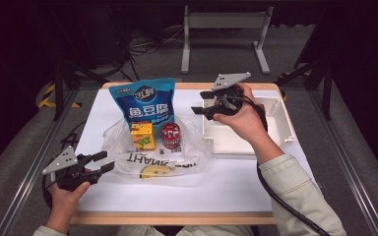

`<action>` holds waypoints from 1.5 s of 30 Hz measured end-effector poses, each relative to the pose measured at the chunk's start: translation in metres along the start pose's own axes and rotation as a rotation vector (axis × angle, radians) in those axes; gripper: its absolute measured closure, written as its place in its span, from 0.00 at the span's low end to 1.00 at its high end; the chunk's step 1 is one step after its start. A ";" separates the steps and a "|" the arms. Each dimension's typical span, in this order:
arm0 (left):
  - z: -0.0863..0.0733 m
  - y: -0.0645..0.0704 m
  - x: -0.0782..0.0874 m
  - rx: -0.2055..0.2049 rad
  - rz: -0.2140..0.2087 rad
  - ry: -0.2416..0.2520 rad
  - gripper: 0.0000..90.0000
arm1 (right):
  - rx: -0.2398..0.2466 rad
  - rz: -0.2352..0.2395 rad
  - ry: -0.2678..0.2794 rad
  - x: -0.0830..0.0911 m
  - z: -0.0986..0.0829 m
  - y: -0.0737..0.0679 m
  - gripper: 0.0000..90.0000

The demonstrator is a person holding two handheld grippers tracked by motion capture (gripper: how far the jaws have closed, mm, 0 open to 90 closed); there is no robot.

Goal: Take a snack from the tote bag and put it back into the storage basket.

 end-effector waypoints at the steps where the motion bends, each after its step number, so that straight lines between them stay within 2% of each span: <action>1: 0.000 0.000 0.000 0.004 0.001 0.001 0.53 | 0.004 0.007 0.002 -0.002 0.002 0.000 0.40; 5: -0.001 0.001 0.004 0.000 0.009 0.004 0.53 | 0.015 0.029 0.025 -0.009 0.010 0.002 0.36; 7: -0.002 0.001 0.005 0.001 0.009 0.004 0.53 | -0.017 0.047 0.029 -0.013 0.012 0.004 0.33; 9: -0.002 0.001 0.006 0.001 0.016 0.004 0.53 | -0.022 0.056 0.034 -0.017 0.014 0.005 0.33; 20: -0.004 0.002 0.011 0.008 0.030 0.009 0.53 | 0.002 0.059 0.025 -0.043 0.019 0.011 0.30; 27: -0.004 0.001 0.010 0.010 0.023 0.011 0.53 | 0.017 0.071 0.035 -0.056 0.026 0.012 0.28; 30: -0.003 0.001 0.009 0.008 0.023 0.007 0.53 | 0.016 0.064 0.021 -0.062 0.028 0.012 0.27; 40: -0.003 0.000 0.008 0.007 0.013 0.006 0.53 | 0.039 0.083 0.008 -0.084 0.038 0.010 0.26; 45: -0.003 0.000 0.007 0.006 0.013 0.009 0.53 | 0.030 0.106 0.013 -0.094 0.040 0.009 0.26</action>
Point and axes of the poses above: each handheld gripper's, and its own axes: x roughly backward along the jaws, z roughly out of its top, y roughly to its right, the point moved 3 cm from there along -x, roughly forward along the jaws, and after that the axes turned 6 degrees about y, right-handed, at the moved point
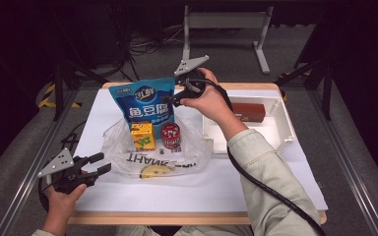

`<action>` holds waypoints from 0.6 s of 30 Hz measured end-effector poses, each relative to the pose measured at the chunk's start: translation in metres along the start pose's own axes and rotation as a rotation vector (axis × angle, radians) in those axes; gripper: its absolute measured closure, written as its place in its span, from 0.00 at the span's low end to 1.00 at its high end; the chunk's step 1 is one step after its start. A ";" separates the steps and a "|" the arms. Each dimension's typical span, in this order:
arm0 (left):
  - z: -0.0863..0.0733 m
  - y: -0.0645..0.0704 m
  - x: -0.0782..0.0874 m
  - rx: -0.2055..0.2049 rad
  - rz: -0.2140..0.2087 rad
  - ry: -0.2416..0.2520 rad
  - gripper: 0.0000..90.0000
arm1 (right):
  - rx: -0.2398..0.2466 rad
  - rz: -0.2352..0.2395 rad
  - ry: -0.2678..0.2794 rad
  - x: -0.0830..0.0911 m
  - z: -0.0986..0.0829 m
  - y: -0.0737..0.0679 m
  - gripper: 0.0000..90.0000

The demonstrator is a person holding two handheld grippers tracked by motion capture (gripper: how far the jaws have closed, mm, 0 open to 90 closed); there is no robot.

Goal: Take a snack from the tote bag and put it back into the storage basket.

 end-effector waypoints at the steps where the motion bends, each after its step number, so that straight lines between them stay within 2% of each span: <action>1: 0.000 0.000 0.000 0.004 0.002 0.000 0.53 | -0.008 0.004 0.008 -0.002 0.000 0.000 0.26; 7: 0.000 0.000 0.000 0.003 -0.003 -0.003 0.53 | -0.033 0.041 0.034 -0.011 -0.001 0.002 0.28; 9: 0.000 0.000 0.000 0.002 -0.003 -0.003 0.53 | -0.024 0.071 0.040 -0.014 0.000 0.004 0.32; 18: 0.000 -0.001 0.000 0.007 -0.007 0.003 0.53 | 0.012 0.110 0.015 -0.022 0.003 0.005 0.43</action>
Point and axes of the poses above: each handheld gripper's, and its own axes: x roughly backward along the jaws, z roughly out of its top, y roughly to its right, the point moved 3 cm from there along -x, roughly forward along the jaws, and after that the axes turned 6 degrees about y, right-handed, at the moved point
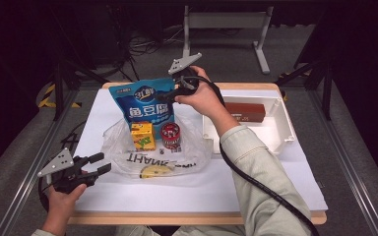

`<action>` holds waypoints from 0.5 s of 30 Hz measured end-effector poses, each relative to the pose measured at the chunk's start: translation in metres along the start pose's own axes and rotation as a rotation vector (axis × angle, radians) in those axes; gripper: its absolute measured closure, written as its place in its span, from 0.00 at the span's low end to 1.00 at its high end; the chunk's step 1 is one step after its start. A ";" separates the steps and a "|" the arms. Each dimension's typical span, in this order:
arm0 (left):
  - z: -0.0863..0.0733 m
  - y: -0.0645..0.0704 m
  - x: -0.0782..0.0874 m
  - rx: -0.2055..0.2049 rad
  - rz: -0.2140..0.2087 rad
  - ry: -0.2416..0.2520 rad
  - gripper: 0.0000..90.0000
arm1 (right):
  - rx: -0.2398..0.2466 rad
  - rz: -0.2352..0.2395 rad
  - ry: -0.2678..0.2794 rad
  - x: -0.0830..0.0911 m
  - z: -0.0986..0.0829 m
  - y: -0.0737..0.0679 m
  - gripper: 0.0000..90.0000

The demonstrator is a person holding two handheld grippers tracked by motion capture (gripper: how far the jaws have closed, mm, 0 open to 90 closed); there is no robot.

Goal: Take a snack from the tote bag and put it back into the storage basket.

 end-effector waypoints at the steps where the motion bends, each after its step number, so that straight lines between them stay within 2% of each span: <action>1: 0.000 0.000 0.000 0.000 0.000 0.000 0.53 | 0.001 0.004 -0.001 -0.001 0.000 0.000 0.44; 8: 0.000 -0.001 0.000 0.000 0.001 -0.002 0.53 | -0.006 0.031 -0.019 -0.011 0.000 -0.001 0.52; 15: 0.000 -0.001 0.001 -0.002 0.000 -0.002 0.53 | 0.005 0.040 -0.046 -0.015 -0.001 -0.002 0.69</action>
Point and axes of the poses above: each handheld gripper's, and its own axes: x roughly backward along the jaws, z roughly out of its top, y roughly to its right, the point moved 3 cm from there along -x, roughly forward along the jaws, and after that the axes turned 6 degrees about y, right-handed, at the moved point
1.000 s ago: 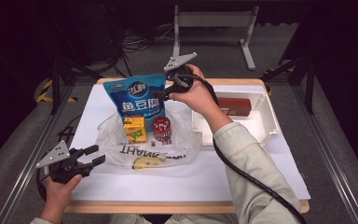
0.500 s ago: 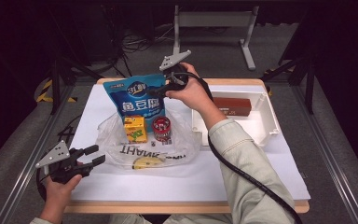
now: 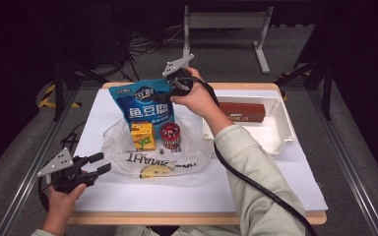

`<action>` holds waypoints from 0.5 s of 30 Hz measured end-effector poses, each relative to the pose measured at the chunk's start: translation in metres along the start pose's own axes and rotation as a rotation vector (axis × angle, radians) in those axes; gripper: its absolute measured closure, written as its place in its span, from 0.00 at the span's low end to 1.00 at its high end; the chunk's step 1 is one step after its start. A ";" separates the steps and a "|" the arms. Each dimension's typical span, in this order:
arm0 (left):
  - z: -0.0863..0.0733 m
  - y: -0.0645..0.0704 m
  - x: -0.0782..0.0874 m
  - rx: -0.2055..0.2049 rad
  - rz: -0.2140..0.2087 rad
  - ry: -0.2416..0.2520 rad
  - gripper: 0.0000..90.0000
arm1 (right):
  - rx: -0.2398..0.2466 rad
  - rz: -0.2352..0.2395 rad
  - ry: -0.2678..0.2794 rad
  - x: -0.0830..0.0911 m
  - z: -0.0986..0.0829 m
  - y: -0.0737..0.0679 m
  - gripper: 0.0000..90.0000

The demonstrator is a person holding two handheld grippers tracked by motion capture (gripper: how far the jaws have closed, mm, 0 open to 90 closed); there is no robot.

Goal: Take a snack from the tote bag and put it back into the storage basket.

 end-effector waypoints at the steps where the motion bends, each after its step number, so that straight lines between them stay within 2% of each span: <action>1: 0.000 0.000 0.000 -0.001 -0.001 -0.001 0.53 | 0.002 0.002 -0.001 0.000 0.000 0.000 0.70; 4: 0.000 0.000 0.000 -0.002 -0.002 -0.001 0.53 | 0.012 0.008 -0.007 0.000 0.000 0.000 0.73; 7: 0.000 0.000 -0.001 0.001 0.001 -0.001 0.53 | 0.023 0.013 -0.021 0.001 0.001 -0.001 0.83; 8: 0.000 0.000 -0.001 -0.003 0.001 -0.001 0.53 | 0.023 0.013 -0.021 0.001 0.001 -0.001 0.83; 9: 0.000 0.000 0.000 -0.002 -0.001 -0.002 0.53 | 0.034 0.010 -0.027 0.001 0.001 -0.003 0.91; 10: 0.000 0.000 0.000 -0.003 0.000 -0.002 0.53 | 0.034 0.010 -0.027 0.001 0.001 -0.003 0.91; 12: 0.000 0.001 -0.001 -0.003 0.002 0.000 0.53 | 0.038 0.008 -0.039 0.002 0.001 -0.005 0.98; 15: 0.000 0.000 0.000 -0.003 0.000 -0.001 0.53 | 0.031 -0.001 -0.049 0.001 0.002 -0.007 1.00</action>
Point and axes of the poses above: each handheld gripper's, and its own axes: x roughly backward along the jaws, z roughly out of its top, y roughly to its right, the point moved 3 cm from there along -x, roughly forward along the jaws, and after that the axes turned 6 degrees about y, right-handed, at the moved point
